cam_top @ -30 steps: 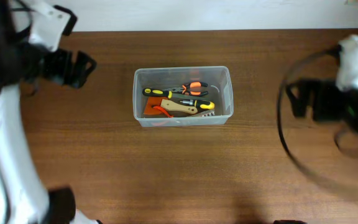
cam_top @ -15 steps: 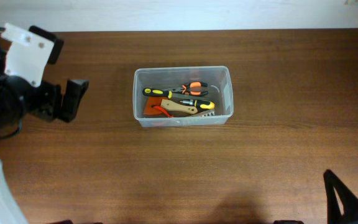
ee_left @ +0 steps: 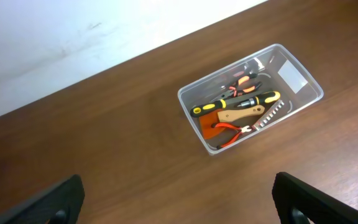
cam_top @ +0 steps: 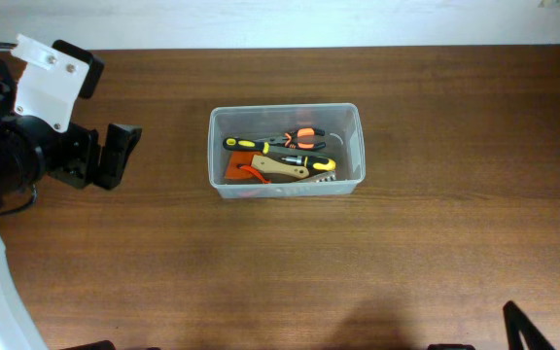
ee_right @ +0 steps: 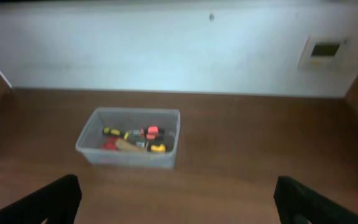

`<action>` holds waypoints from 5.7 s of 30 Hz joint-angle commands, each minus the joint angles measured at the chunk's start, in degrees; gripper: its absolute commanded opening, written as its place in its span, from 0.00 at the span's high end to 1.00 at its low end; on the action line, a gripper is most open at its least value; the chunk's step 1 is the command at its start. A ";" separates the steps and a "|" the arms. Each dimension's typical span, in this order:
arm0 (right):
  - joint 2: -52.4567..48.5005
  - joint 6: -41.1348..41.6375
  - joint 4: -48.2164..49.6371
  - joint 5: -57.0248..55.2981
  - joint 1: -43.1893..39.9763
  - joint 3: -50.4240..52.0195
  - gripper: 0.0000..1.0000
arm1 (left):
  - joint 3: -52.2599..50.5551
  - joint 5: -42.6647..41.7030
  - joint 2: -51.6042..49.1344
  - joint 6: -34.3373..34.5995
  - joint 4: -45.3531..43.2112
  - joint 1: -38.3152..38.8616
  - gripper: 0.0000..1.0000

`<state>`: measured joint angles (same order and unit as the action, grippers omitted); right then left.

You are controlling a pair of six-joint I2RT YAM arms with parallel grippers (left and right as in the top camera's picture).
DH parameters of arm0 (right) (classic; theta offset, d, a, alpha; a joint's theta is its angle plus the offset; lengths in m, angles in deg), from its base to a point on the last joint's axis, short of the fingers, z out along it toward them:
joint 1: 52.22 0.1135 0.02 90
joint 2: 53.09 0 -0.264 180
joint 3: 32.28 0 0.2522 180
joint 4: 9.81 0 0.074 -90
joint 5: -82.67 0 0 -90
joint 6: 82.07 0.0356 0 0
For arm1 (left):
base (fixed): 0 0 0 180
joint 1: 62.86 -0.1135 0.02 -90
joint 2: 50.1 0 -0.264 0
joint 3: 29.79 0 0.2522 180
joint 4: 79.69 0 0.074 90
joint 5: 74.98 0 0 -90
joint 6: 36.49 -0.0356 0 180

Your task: Pack container

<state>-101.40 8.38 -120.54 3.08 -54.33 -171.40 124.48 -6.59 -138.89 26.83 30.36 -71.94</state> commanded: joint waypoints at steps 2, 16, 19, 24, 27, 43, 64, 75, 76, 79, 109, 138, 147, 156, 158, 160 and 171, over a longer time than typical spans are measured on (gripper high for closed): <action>0.02 0.46 -0.26 -0.46 -0.17 0.37 0.01 | 0.17 0.02 0.52 0.48 0.02 -0.20 0.01; 12.28 -2.27 26.25 -14.67 -1.36 28.28 0.01 | 0.15 0.00 0.52 0.48 0.02 -0.20 0.01; 20.13 -1.53 36.24 -11.85 -1.36 45.05 0.01 | 0.15 0.02 0.52 0.48 0.02 -0.20 0.01; 31.21 0.76 48.89 -6.71 -1.36 73.09 0.01 | 0.15 0.00 0.52 0.48 0.02 -0.20 0.01; 35.91 0.74 56.19 -4.98 -1.36 87.80 0.01 | 0.15 0.00 0.52 0.48 0.02 -0.20 0.01; 48.13 0.70 72.35 -5.05 -1.31 117.63 0.01 | 0.15 0.00 0.52 0.48 0.02 -0.17 0.01; 48.13 0.70 72.32 -5.03 -1.29 117.98 0.01 | 0.15 0.02 0.52 0.48 0.24 -0.20 0.01; 48.11 0.70 72.32 -5.03 -1.29 117.98 0.01 | 0.15 0.00 0.46 0.50 0.24 -0.17 0.01; 48.13 0.70 72.32 -5.03 -1.29 117.98 0.01 | 0.15 0.00 0.46 0.48 0.24 -0.17 0.01; 48.11 0.70 72.32 -5.03 -1.29 117.98 0.01 | 0.15 0.98 1.92 0.42 0.20 -0.17 0.01; 48.11 0.70 72.32 -5.03 -1.29 117.98 0.01 | -110.97 29.03 76.61 21.05 -77.85 4.44 0.01; 48.13 0.70 72.32 -5.03 -1.29 117.98 0.01 | -135.12 28.92 88.50 21.05 -79.12 11.08 0.01; 48.11 0.70 72.32 -5.03 -1.29 117.98 0.01 | -135.12 28.94 88.50 21.05 -79.12 11.08 0.01; 48.11 0.70 72.32 -5.03 -1.29 117.98 0.01 | -135.12 28.94 88.50 21.05 -79.12 11.08 0.01; 48.11 0.70 72.32 -5.03 -1.31 117.98 0.01 | -135.12 28.94 88.50 21.05 -79.12 11.08 0.01; 48.13 0.70 72.32 -5.03 -1.31 117.98 0.01 | -135.12 28.94 88.50 21.05 -79.12 11.06 0.01; 48.11 0.70 72.32 -5.03 -1.31 117.98 0.01 | -135.12 28.94 88.50 21.05 -79.12 11.08 0.01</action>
<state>-53.97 8.97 -48.37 -2.69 -55.25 -53.63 -10.29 21.52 -51.05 47.36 -48.46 -61.14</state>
